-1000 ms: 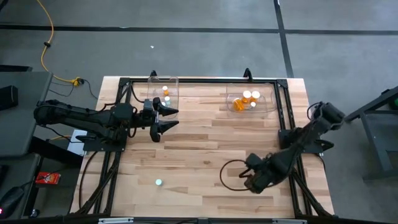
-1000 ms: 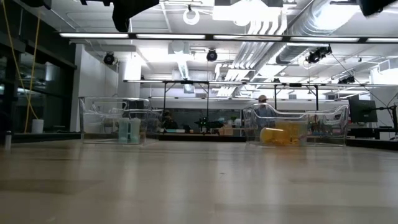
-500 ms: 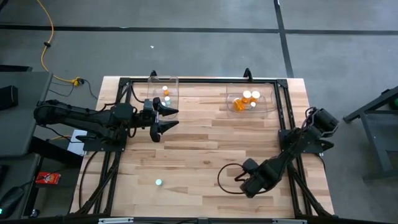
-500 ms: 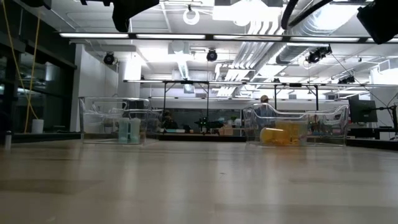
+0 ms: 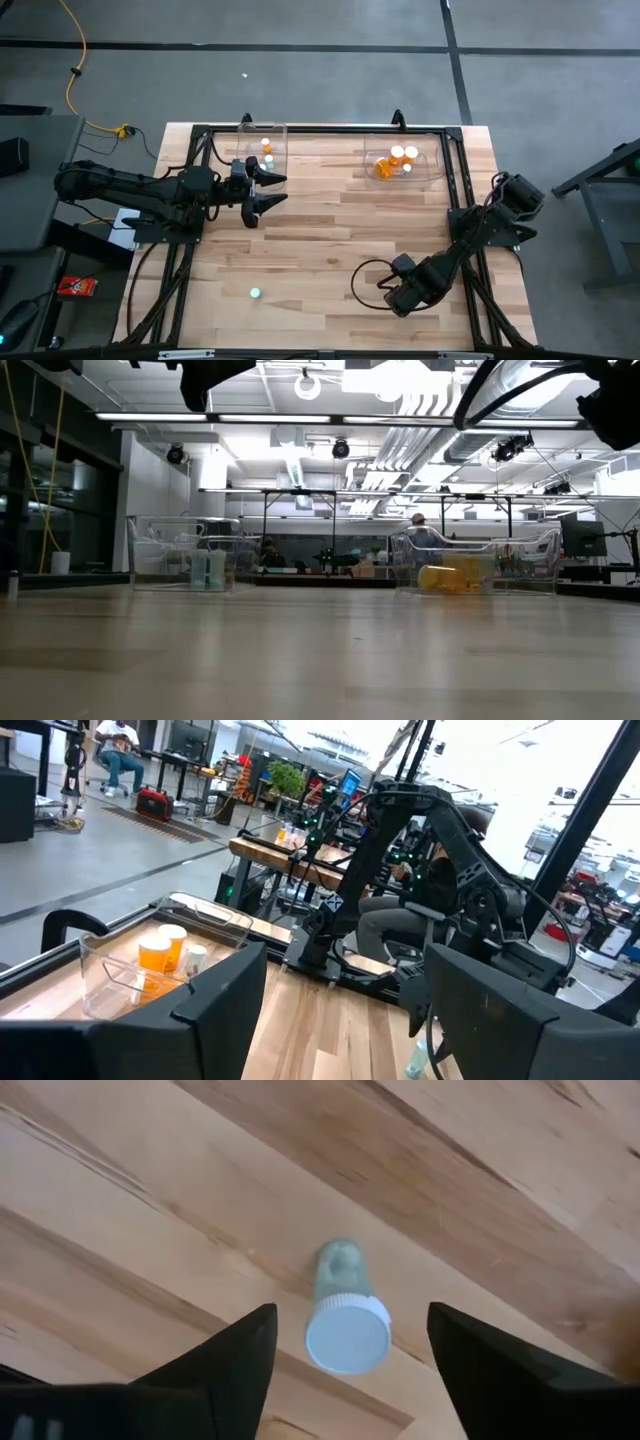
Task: Pick and place medicine bottles into bin by pill shape (circle, oval)
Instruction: Put the blue pill bottle into the left transparent bin
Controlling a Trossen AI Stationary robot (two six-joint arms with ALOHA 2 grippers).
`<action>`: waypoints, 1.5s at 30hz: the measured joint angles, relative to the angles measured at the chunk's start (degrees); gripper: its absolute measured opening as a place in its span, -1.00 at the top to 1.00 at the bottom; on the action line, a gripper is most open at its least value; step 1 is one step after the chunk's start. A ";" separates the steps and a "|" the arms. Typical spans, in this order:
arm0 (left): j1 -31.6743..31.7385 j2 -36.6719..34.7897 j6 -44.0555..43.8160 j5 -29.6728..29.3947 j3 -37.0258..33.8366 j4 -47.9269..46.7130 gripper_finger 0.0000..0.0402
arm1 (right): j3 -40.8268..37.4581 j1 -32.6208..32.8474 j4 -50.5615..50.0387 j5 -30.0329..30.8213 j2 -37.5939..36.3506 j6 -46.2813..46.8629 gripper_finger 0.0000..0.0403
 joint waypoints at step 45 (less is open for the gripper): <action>-1.55 8.40 7.38 5.36 14.33 -28.71 -0.21 | 29.73 -36.74 9.95 10.46 -0.14 -92.51 0.50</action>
